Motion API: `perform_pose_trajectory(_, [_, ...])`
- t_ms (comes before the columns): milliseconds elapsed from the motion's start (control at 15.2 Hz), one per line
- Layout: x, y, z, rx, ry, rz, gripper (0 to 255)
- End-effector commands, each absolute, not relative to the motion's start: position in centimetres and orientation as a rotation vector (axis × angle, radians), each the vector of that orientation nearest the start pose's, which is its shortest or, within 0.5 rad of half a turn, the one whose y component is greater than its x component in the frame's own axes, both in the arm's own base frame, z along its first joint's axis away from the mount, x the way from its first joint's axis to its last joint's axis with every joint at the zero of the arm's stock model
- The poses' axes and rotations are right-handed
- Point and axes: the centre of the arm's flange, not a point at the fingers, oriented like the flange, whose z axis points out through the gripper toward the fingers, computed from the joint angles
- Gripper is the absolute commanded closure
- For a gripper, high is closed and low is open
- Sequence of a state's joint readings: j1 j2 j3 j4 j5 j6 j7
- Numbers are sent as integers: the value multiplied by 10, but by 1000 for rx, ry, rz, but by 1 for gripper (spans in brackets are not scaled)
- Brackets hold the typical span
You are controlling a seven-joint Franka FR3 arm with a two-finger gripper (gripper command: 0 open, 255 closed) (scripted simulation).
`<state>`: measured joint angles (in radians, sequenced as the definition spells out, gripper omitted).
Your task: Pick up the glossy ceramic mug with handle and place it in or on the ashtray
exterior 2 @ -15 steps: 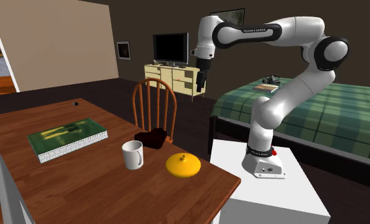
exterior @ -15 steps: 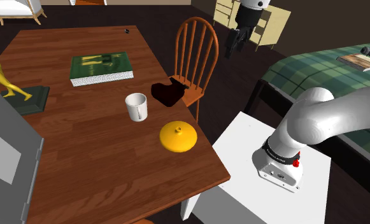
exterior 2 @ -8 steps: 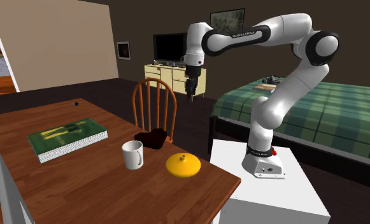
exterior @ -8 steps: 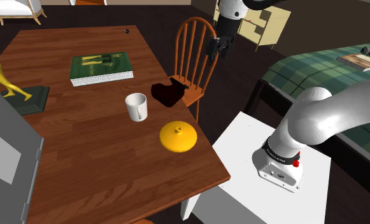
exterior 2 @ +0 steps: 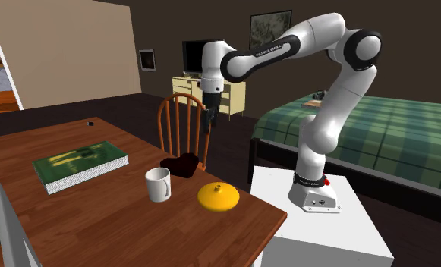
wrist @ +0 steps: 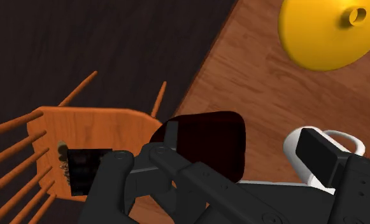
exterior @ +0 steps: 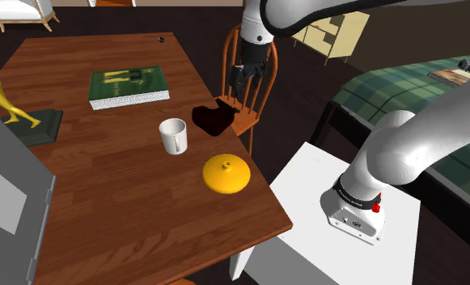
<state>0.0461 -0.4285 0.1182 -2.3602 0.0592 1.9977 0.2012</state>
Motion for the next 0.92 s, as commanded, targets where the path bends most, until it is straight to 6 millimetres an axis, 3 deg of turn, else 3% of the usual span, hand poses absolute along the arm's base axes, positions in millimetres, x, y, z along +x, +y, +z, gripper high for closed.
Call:
perform_pose_trajectory(0, [439,95,483,-3116,115,-88,0])
perform_pose_trajectory(858, [550,201,405,-3086,156,-36,0])
